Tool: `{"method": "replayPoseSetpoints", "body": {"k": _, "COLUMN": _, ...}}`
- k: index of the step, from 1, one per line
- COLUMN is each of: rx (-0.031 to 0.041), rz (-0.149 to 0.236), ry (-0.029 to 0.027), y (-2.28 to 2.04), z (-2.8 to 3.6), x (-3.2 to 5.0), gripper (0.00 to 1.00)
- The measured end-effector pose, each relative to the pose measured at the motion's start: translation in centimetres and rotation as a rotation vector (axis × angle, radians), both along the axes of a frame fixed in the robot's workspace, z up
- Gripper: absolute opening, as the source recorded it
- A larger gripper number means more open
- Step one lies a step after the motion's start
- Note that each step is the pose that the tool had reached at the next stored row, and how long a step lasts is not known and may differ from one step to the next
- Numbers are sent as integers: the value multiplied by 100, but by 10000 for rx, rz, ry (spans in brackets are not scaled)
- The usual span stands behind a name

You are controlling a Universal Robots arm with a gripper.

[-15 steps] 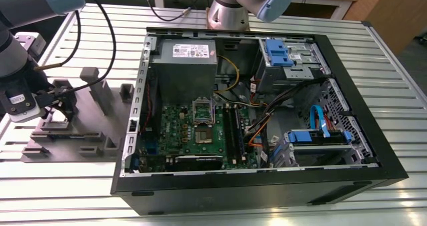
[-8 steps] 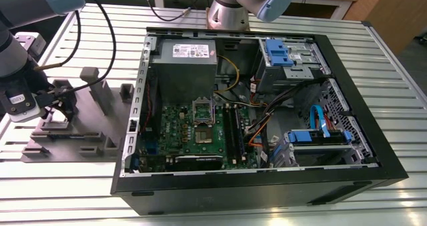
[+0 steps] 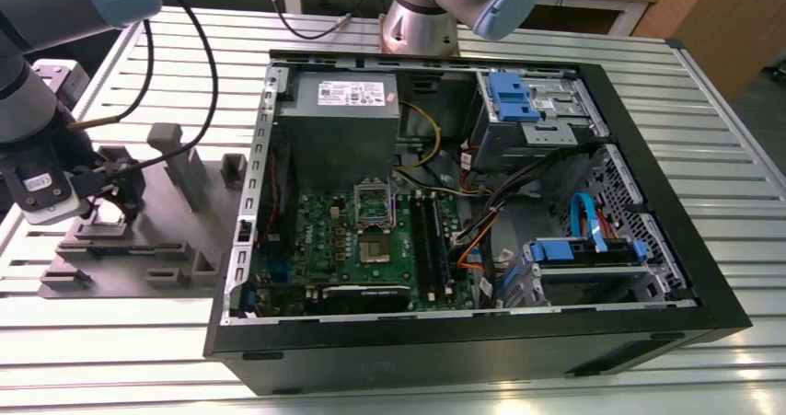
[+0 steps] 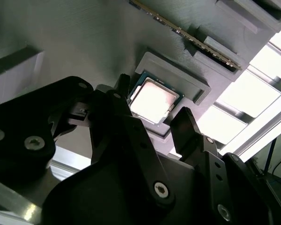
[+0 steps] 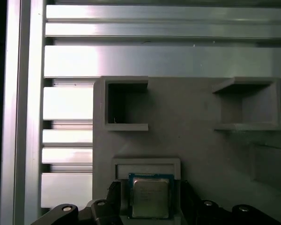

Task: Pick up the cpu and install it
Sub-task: 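Pick up the cpu and move it towards the insertion slot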

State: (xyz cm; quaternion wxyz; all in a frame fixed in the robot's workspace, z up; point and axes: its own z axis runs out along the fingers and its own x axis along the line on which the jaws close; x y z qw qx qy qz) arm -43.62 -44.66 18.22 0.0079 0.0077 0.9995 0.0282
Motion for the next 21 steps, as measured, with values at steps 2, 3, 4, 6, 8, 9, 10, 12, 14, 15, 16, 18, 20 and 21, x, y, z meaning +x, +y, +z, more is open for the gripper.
{"method": "replayPoseSetpoints", "body": {"k": 2, "rx": -3, "rz": 1, "ry": 5, "y": -4, "z": 1, "x": 2, "gripper": 62}}
{"method": "replayPoseSetpoints", "body": {"k": 3, "rx": -4, "rz": 0, "ry": 6, "y": -5, "z": 1, "x": 2, "gripper": 62}}
{"method": "replayPoseSetpoints", "body": {"k": 4, "rx": -4, "rz": 1, "ry": 9, "y": -7, "z": 0, "x": 3, "gripper": 62}}
{"method": "replayPoseSetpoints", "body": {"k": 6, "rx": -5, "rz": 1, "ry": 19, "y": -13, "z": 0, "x": 5, "gripper": 62}}
{"method": "replayPoseSetpoints", "body": {"k": 8, "rx": -5, "rz": 0, "ry": 27, "y": -17, "z": 0, "x": 6, "gripper": 62}}
{"method": "replayPoseSetpoints", "body": {"k": 9, "rx": -6, "rz": 1, "ry": 35, "y": -21, "z": 0, "x": 9, "gripper": 62}}
{"method": "replayPoseSetpoints", "body": {"k": 10, "rx": -6, "rz": 1, "ry": 41, "y": -24, "z": 1, "x": 12, "gripper": 62}}
{"method": "replayPoseSetpoints", "body": {"k": 12, "rx": -5, "rz": 0, "ry": 44, "y": -25, "z": 0, "x": 15, "gripper": 62}}
{"method": "replayPoseSetpoints", "body": {"k": 14, "rx": -5, "rz": -1, "ry": 45, "y": -25, "z": 0, "x": 16, "gripper": 62}}
{"method": "replayPoseSetpoints", "body": {"k": 15, "rx": -6, "rz": 0, "ry": 46, "y": -25, "z": 1, "x": 16, "gripper": 62}}
{"method": "replayPoseSetpoints", "body": {"k": 16, "rx": -5, "rz": 1, "ry": 45, "y": -25, "z": 0, "x": 17, "gripper": 62}}
{"method": "replayPoseSetpoints", "body": {"k": 18, "rx": -5, "rz": 1, "ry": 45, "y": -25, "z": 0, "x": 17, "gripper": 62}}
{"method": "replayPoseSetpoints", "body": {"k": 20, "rx": -5, "rz": 1, "ry": 45, "y": -25, "z": 0, "x": 18, "gripper": 62}}
{"method": "replayPoseSetpoints", "body": {"k": 21, "rx": -6, "rz": 1, "ry": 45, "y": -25, "z": 0, "x": 18, "gripper": 62}}
